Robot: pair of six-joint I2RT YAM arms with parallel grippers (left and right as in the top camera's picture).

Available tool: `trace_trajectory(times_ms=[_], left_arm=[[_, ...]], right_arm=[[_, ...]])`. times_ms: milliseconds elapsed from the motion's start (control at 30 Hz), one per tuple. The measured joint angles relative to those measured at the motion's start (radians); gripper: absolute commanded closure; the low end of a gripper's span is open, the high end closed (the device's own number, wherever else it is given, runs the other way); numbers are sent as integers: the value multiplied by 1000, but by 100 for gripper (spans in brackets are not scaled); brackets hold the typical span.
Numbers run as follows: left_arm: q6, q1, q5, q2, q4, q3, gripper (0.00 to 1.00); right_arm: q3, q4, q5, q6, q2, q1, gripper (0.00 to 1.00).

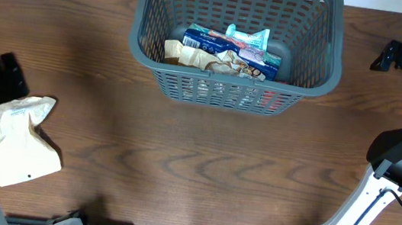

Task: Pack container
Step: 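Move the left gripper down to the last beige pouch at lower left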

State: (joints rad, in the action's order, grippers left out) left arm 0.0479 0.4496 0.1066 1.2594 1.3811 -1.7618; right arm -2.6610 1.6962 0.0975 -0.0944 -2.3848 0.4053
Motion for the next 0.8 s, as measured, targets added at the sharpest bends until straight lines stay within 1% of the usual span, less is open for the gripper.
trace_trajectory(times_ms=[133,300,467,600,700,800], left_arm=[[-23,78,1,-2,25,1,1],[-31,91,-19,-46,19,69,1],[-37,92,-61,-150,-13,286,1],[-51,92,-80,-203,-72,442,1],[-53,95,-83,-199,-95,518,1],[-52,109,-85,-147,-144,590,2]], right_arm=[[0,0,0,0,0,0,1],[0,0,0,0,0,0,1],[0,0,0,0,0,0,1],[0,0,0,0,0,0,1],[0,0,0,0,0,0,1],[0,0,0,0,0,0,1]])
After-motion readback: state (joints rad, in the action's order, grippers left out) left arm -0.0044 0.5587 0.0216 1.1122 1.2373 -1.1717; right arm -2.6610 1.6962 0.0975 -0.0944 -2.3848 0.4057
